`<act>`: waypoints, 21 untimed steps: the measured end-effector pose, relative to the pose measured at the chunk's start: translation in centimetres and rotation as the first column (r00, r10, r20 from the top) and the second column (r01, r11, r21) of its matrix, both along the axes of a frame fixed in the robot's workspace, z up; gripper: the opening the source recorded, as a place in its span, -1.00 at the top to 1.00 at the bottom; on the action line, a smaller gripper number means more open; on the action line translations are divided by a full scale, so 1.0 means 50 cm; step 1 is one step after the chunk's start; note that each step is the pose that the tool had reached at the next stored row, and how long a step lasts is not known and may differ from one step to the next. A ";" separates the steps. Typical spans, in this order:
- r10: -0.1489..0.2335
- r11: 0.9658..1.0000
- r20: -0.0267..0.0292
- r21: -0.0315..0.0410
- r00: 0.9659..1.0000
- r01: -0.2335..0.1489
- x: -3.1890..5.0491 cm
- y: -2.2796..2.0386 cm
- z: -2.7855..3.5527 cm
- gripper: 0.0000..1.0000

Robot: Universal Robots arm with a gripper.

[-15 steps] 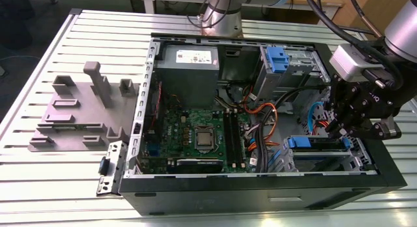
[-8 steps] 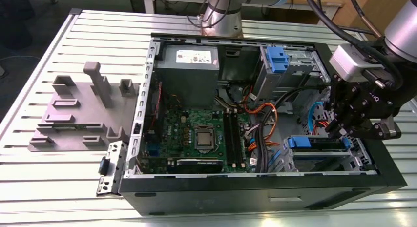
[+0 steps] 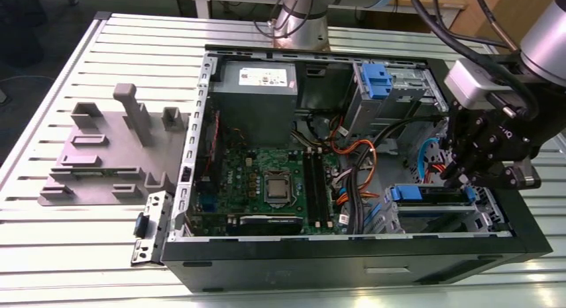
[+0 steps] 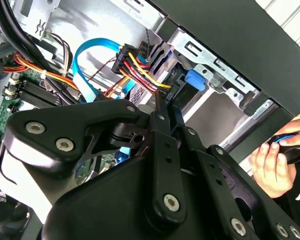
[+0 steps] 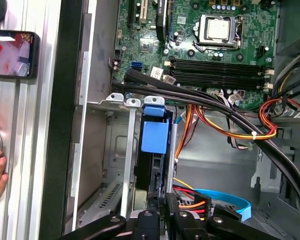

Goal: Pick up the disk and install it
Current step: 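Insert the first disk wire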

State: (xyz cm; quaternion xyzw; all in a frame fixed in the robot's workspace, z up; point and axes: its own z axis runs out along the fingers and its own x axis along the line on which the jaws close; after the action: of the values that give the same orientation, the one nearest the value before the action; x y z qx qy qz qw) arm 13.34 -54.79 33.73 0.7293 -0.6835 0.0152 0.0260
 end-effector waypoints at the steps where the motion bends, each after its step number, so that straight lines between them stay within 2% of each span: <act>1: -0.004 1.000 0.000 0.000 1.000 0.004 0.000 0.0000 0.000 0.65; 15: -0.009 1.000 0.000 0.000 1.000 0.009 0.000 0.0000 0.000 0.65; 21: -0.030 1.000 0.000 0.001 1.000 0.030 0.000 -0.0009 -0.002 0.65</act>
State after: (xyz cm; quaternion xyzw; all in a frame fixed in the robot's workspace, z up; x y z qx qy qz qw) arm 13.33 -54.84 33.62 0.7191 -0.6942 0.0147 0.0259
